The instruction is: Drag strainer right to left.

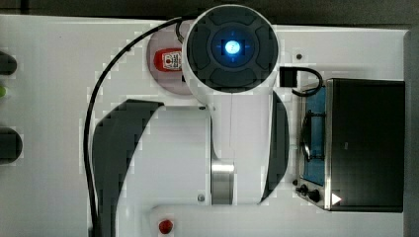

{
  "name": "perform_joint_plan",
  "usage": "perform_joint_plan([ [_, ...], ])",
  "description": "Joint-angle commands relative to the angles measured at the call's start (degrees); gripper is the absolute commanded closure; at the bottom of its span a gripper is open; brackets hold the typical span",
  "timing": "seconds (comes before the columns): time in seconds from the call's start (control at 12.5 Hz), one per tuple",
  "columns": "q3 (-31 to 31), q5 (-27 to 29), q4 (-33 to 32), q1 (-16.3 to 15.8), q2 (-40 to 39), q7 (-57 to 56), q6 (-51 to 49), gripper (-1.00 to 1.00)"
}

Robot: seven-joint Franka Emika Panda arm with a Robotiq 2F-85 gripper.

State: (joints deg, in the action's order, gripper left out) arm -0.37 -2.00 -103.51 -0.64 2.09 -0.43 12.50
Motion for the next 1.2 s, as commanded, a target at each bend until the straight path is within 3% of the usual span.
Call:
perform_joint_plan([
  [0.08,-2.3,-1.0,-20.6,2.1,28.1,2.3,-8.8,-0.6],
  [0.24,-2.3,-1.0,-20.7,2.1,28.0,2.3,-8.8,-0.99],
  [0.64,-2.2,-1.0,-24.1,2.1,22.9,3.7,-3.1,-1.0],
  [1.2,-1.9,-1.0,-34.9,1.9,3.1,30.1,27.4,-1.0],
])
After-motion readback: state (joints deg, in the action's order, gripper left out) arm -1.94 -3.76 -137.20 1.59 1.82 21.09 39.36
